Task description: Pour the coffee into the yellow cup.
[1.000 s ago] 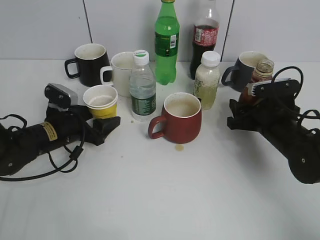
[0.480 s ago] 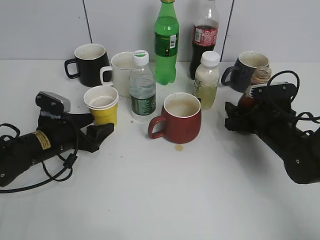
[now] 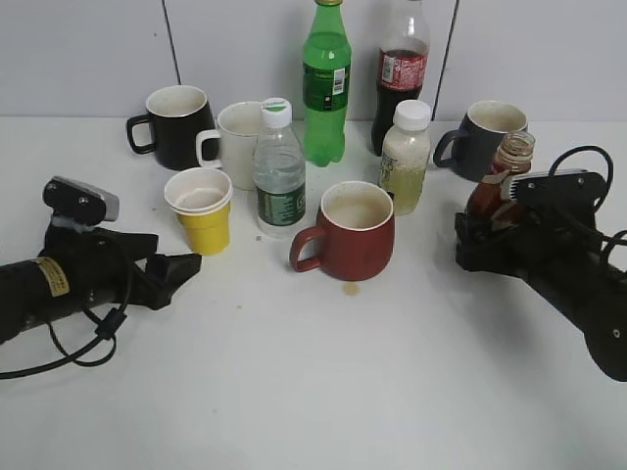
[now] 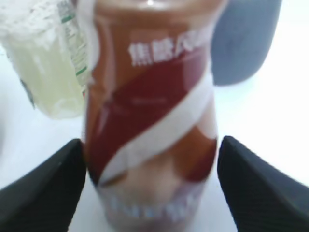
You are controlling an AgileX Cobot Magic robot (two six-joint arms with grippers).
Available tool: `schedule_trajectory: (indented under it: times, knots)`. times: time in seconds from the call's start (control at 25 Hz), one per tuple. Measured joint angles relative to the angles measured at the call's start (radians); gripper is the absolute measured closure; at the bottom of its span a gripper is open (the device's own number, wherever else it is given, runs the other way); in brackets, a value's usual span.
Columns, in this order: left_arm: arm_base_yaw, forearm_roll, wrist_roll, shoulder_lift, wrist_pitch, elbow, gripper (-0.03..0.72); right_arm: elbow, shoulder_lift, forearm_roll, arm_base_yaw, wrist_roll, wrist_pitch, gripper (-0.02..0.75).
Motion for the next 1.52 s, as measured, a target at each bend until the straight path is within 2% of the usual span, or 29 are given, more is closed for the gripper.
schedule_trajectory:
  times: [0.12,0.32,0.36,0.56,0.68,0.72,0.76,1.0,1.12,1.2,1.32,1.52]
  knots:
    - [0.0,-0.002,0.0,-0.088,0.03,0.054,0.094,0.039,-0.061,0.002,0.001,0.0,0.062,0.105]
    - [0.0,-0.021,0.0,-0.238,0.13,0.106,0.094,0.087,-0.184,0.023,0.003,-0.005,0.274,0.113]
    - [-0.001,-0.037,0.0,-0.338,0.253,0.11,0.094,0.092,-0.215,0.027,0.003,-0.005,0.336,0.118]
    - [-0.022,-0.143,-0.008,-0.561,0.536,0.11,0.094,0.097,-0.413,0.014,0.003,-0.008,0.682,0.139]
    - [-0.042,-0.262,-0.011,-0.751,0.774,0.099,0.098,0.087,-0.565,0.013,0.003,-0.009,0.888,0.141]
    - [-0.047,-0.285,-0.011,-0.801,0.859,0.087,0.101,0.074,-0.605,0.013,0.003,-0.009,0.971,0.141]
    - [-0.052,-0.316,-0.011,-0.899,1.034,0.056,0.105,0.058,-0.653,0.01,0.003,-0.009,1.049,0.141]
    - [-0.058,-0.321,-0.011,-1.215,1.639,-0.112,0.116,-0.083,-0.912,-0.014,0.003,-0.01,1.628,0.143]
    - [-0.058,-0.319,0.002,-1.349,1.776,-0.159,0.124,-0.116,-1.059,-0.014,0.003,-0.009,1.837,0.143]
    - [-0.058,-0.319,0.071,-1.491,1.951,-0.178,0.132,-0.119,-1.174,-0.014,0.003,-0.009,1.948,0.143]
    - [-0.058,-0.329,0.095,-1.63,2.13,-0.178,0.135,-0.119,-1.361,-0.014,0.003,-0.009,2.071,0.143]
    - [-0.058,-0.383,0.131,-1.824,2.193,-0.163,0.144,-0.107,-1.639,-0.042,0.003,-0.009,2.197,0.143]
